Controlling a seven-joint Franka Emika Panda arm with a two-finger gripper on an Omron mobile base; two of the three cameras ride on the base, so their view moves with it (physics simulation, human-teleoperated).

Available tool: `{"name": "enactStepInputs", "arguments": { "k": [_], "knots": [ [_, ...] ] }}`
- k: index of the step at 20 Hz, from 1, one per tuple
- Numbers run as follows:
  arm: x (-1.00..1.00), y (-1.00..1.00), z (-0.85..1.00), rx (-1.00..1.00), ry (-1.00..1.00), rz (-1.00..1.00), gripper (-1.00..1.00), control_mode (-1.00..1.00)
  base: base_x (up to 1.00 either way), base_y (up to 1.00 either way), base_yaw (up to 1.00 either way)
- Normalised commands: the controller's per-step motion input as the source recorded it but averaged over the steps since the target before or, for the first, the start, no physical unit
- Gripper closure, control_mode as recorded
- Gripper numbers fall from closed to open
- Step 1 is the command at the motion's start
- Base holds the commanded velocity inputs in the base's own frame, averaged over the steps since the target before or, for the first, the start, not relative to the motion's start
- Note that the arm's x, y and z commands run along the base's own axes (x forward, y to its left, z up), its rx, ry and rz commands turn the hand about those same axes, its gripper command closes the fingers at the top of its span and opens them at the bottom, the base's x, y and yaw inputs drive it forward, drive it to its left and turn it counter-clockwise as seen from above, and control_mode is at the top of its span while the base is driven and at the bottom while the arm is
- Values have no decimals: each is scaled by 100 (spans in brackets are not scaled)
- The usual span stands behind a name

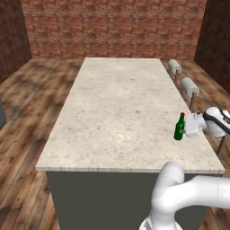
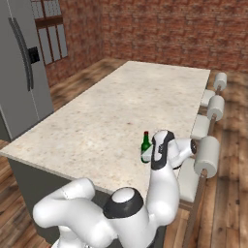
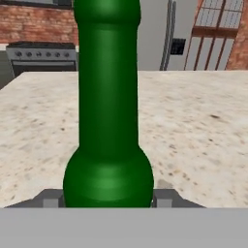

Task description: Get the candle and the beer from the cabinet and move them to the dining counter.

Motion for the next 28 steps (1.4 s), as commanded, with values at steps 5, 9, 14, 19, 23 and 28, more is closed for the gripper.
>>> {"name": "enactStepInputs", "arguments": {
  "k": [5,9,14,19,23,28],
  "knots": [
    [0,-2,-10,1,-1,0,-100,-100,0,0,0],
    [-10,0,1,0,-6,0,-100,-100,0,0,0],
    [-8,0,16,0,-1,0,-100,-100,0,0,0],
    [-3,0,31,0,0,0,-100,-100,0,0,0],
    [0,0,45,0,0,0,-100,-100,0,0,0],
    [-2,-1,47,0,0,0,-100,-100,0,0,0]
  ]
}}
